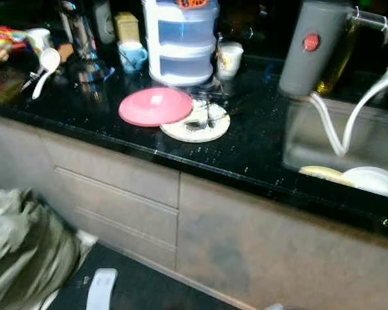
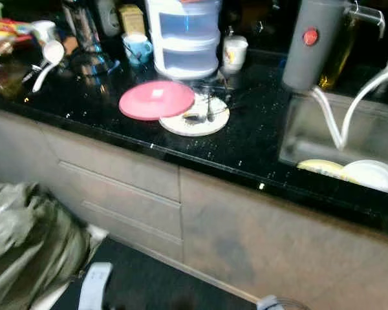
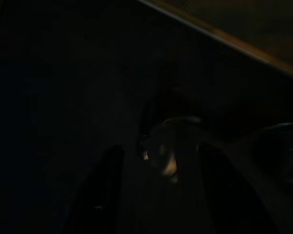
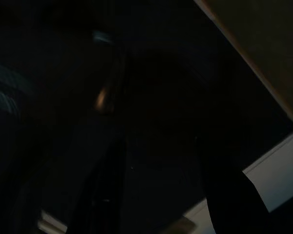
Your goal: Kitchen organization
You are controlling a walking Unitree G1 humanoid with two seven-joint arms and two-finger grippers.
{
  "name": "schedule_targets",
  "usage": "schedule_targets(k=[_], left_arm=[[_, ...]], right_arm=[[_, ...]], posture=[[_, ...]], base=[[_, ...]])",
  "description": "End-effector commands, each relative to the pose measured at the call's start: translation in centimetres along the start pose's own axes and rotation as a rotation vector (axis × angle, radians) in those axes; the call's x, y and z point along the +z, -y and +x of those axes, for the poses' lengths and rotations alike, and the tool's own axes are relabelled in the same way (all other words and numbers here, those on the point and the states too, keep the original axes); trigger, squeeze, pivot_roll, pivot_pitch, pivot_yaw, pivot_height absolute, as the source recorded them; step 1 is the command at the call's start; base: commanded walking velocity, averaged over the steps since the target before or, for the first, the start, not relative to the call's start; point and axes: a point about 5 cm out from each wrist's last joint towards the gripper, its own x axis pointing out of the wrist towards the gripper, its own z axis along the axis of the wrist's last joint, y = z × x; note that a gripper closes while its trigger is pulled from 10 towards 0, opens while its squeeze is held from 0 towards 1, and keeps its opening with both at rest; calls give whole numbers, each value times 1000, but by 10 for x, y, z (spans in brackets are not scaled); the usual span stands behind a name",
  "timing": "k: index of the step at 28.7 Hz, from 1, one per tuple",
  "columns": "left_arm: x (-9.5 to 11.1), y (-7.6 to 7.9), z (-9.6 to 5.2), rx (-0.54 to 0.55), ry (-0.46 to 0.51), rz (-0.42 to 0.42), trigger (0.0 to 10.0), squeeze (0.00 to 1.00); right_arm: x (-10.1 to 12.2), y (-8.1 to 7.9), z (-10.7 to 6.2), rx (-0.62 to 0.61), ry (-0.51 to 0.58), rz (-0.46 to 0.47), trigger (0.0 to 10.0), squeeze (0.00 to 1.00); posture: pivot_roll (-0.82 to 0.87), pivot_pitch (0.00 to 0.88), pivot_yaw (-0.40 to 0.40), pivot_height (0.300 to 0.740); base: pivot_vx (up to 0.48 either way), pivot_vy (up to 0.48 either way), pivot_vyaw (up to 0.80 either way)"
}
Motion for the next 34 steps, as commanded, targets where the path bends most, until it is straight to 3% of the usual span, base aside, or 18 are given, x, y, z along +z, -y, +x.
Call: schedule_targets(k=[1, 6, 34], left_arm=[[-10, -1, -1, 10, -29, -4, 10000, 0], [-12, 1, 0, -4, -41, 28, 10000, 0], [-22, 3, -1, -3, -59, 23, 10000, 0]], right_arm=[[2, 2, 0, 0, -3, -25, 10000, 0], [3, 2, 0, -8, 2, -32, 10000, 0], [1, 6, 0, -73, -7, -17, 10000, 0]], posture=[[-16, 0, -17, 740], [-11, 0, -10, 740], [-46, 0, -10, 740]], base=[[0, 0, 719], [0, 0, 725], [0, 0, 0]])
